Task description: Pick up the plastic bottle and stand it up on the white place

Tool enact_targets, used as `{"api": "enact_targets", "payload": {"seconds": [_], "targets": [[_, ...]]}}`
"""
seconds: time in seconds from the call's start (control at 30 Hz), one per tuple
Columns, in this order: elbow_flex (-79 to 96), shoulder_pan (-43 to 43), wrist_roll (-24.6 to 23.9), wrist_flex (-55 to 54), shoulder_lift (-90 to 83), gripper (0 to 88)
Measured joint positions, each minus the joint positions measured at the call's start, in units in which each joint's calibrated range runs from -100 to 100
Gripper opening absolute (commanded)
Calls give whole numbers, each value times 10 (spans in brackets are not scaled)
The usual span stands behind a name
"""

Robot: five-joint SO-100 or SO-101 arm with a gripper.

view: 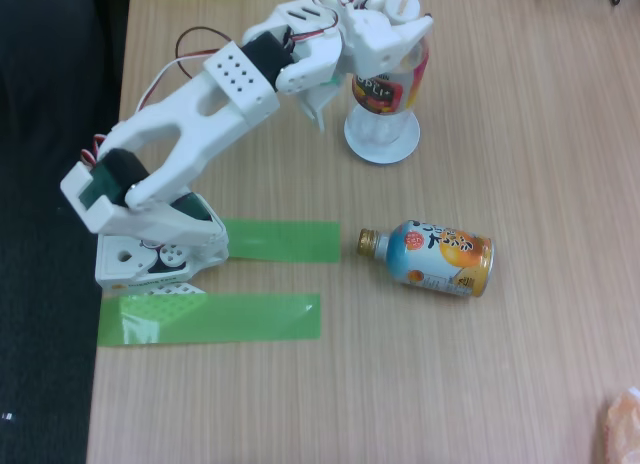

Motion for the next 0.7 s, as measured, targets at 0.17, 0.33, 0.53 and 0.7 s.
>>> {"api": "enact_targets", "payload": {"seconds": [0.17,0.33,0.53,0.7], "targets": [[0,0,0,-39,35,119],[0,1,0,-69,49,119],[0,0,0,-71,49,119],[0,16,0,-71,49,119]]}}
